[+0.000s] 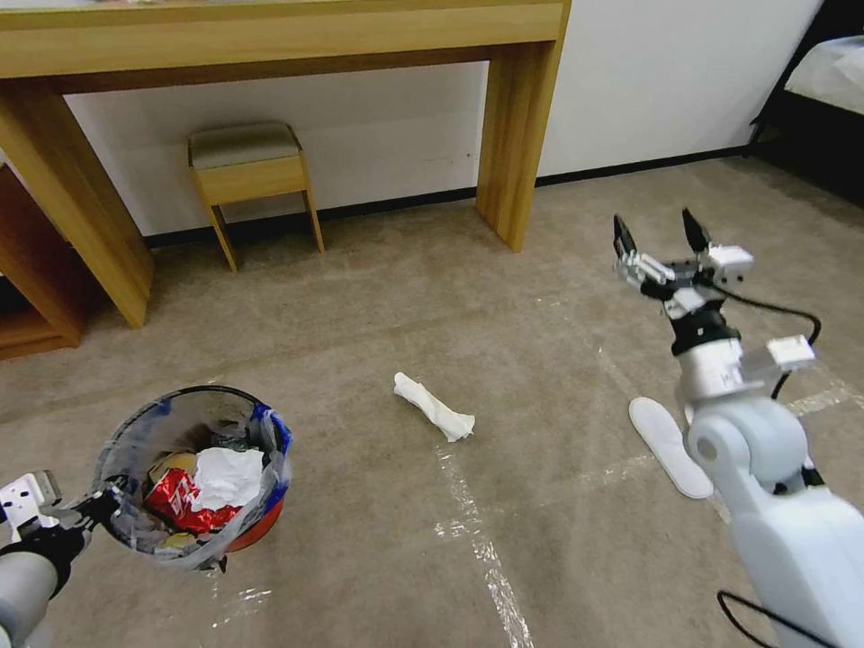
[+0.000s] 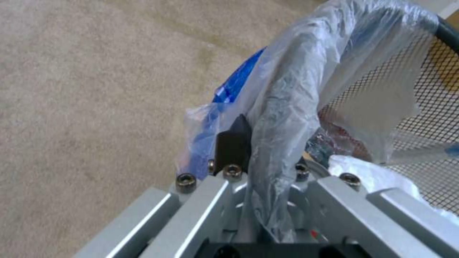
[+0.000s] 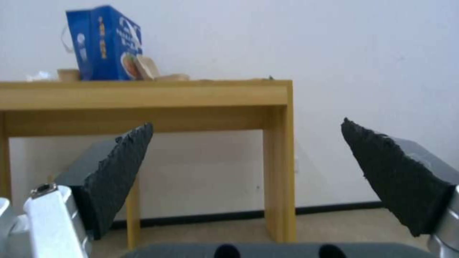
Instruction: Pick up the trash bin and place the garbage on the floor into it.
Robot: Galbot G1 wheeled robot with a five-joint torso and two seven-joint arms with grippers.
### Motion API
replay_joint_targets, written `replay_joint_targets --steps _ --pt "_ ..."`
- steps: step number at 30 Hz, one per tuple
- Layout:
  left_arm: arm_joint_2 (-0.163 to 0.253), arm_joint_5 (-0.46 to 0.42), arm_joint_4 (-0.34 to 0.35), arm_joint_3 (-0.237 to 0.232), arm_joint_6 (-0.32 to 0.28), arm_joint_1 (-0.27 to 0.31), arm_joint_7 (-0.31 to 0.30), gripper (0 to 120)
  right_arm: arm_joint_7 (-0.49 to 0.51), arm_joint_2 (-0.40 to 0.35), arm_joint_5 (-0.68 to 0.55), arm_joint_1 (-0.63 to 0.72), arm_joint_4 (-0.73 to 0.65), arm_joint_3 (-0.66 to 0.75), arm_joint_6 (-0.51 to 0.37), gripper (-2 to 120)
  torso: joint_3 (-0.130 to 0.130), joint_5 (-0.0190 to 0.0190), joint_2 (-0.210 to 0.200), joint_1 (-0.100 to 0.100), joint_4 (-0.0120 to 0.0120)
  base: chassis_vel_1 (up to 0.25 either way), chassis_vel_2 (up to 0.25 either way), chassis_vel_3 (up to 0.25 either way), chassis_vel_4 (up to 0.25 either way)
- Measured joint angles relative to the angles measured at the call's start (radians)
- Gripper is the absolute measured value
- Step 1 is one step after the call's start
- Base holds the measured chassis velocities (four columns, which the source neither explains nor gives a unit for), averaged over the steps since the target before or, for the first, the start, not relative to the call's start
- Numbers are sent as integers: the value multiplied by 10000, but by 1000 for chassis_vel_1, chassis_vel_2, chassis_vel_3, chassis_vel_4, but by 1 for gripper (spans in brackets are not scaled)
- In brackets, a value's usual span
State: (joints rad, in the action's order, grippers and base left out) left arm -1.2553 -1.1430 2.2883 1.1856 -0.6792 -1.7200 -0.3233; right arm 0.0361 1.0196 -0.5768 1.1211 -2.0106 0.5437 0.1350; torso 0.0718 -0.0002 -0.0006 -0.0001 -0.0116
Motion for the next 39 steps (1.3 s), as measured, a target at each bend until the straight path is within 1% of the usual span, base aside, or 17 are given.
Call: replay_joint_targets --steps 5,8,18,39 --pt "10 -15 -11 27 3 -12 0 1 -72 289 548 629 -4 117 337 100 0 1 -1 1 0 0 0 0 0" --pt "4 -17 -3 30 5 -23 1 1 -69 385 641 768 -55 114 347 100 0 1 0 0 1 0 0 0 0" --pt "-24 -68 79 126 11 -98 -1 1 -43 404 743 758 -31 -25 358 100 0 1 0 0 1 -8 16 5 -12" --pt "-65 -55 63 175 24 -155 -2 1 -6 387 862 708 261 -246 332 100 1 1 0 1 2 -50 47 54 -52"
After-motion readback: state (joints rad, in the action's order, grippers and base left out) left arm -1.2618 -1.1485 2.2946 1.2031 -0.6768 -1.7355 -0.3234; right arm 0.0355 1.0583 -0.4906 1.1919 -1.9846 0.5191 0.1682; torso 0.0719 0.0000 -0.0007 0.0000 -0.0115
